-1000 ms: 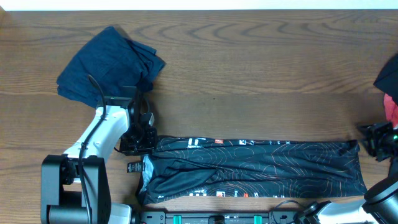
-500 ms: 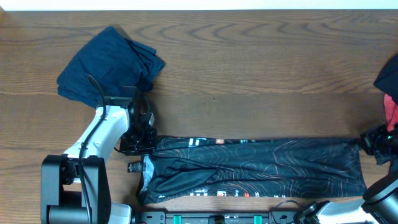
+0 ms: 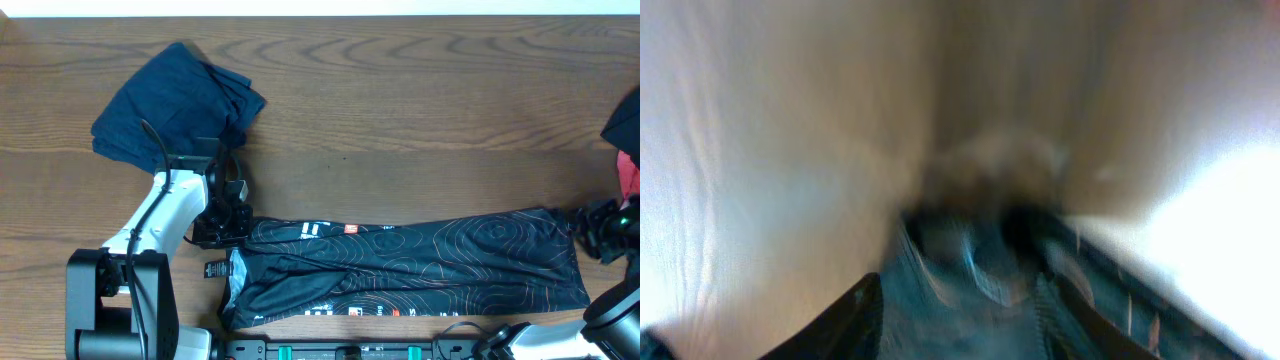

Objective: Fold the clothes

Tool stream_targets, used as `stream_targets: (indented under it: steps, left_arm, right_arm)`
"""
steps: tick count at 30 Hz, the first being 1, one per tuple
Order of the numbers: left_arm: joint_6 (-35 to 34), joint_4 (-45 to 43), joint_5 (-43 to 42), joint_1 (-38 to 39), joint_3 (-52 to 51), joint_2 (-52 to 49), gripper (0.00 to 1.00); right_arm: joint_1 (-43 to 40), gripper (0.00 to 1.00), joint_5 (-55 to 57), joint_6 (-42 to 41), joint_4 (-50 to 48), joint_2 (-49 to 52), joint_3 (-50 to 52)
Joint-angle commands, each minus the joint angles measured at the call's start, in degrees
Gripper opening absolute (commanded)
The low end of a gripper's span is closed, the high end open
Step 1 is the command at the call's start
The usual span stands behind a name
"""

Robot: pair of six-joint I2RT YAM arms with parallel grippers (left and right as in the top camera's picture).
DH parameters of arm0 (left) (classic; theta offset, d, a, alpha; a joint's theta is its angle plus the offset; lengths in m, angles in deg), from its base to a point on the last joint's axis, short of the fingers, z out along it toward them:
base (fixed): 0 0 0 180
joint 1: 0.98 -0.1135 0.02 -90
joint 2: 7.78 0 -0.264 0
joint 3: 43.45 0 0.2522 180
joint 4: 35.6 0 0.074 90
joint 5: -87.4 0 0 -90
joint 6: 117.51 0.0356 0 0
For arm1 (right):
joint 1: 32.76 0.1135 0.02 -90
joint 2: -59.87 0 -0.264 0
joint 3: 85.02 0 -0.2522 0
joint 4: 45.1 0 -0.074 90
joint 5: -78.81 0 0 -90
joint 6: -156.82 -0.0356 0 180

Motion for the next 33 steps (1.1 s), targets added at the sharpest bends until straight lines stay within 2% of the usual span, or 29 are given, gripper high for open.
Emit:
stream_targets:
  steps: [1,6,10,12,14,15,16,18,22,24,26,28,29,31,33]
  left_arm:
    - [-0.7,-0.1,0.6,-0.3,1.1,0.9,0.06]
    - [-0.7,-0.4,0.6,-0.3,1.1,0.9,0.06]
    - [-0.7,-0.7,0.6,-0.3,1.1,0.9,0.06]
    - [-0.7,-0.9,0.6,-0.3,1.1,0.9,0.06]
    - [-0.7,-0.9,0.6,-0.3,1.1,0.9,0.06]
    - [-0.7,-0.9,0.6,-0.3,1.1,0.9,0.06]
    - [-0.7,-0.7,0.6,-0.3,1.1,0.9,0.06]
    - [-0.7,-0.3,0.6,-0.3,1.1,0.9,0.06]
    - [-0.7,-0.3,0.6,-0.3,1.2,0.9,0.07]
    - [-0.7,-0.6,0.6,-0.3,1.2,0.9,0.06]
    - [-0.7,-0.9,0.6,-0.3,1.2,0.9,0.06]
    - [-0.7,-0.9,0.6,-0.3,1.4,0.9,0.06]
    - [-0.7,-0.9,0.6,-0.3,1.5,0.9,0.06]
    - [-0.7,-0.9,0.6,-0.3,1.6,0.9,0.06]
    - [-0.7,-0.6,0.5,-0.3,1.6,0.9,0.17]
  right_arm:
    - [-0.1,0.45,4.9,2.3,3.5,-0.5,-0.2]
    - [0.1,0.41,6.0,0.9,2.2,-0.5,0.0]
    - [1.0,0.43,5.9,-1.4,-2.4,-0.5,2.1]
    - [1.9,0.40,5.7,-4.0,-5.2,-0.5,4.6]
    - [2.5,0.27,5.8,-4.6,-7.0,-0.4,6.5]
    - [2.6,0.17,5.9,-4.6,-7.6,-0.4,7.1]
    - [2.5,0.02,6.1,-4.6,-7.8,-0.5,7.1]
    - [1.5,0.01,7.1,-6.2,-7.8,-0.5,6.1]
    - [-1.4,0.01,5.3,-6.9,-6.8,-0.5,1.0]
    - [-2.1,0.05,4.3,-5.7,-6.1,-0.5,-1.6]
    - [-2.1,0.14,4.3,-5.6,-5.3,-0.5,-3.3]
    - [-2.1,0.31,4.3,-5.6,-5.2,-0.5,-4.0]
    - [-2.1,0.36,4.3,-5.6,-5.1,-0.5,-4.1]
    - [-2.1,0.42,4.4,-5.5,-4.2,-0.5,-4.1]
    - [-2.1,0.44,4.6,-4.5,-2.6,-0.5,-4.1]
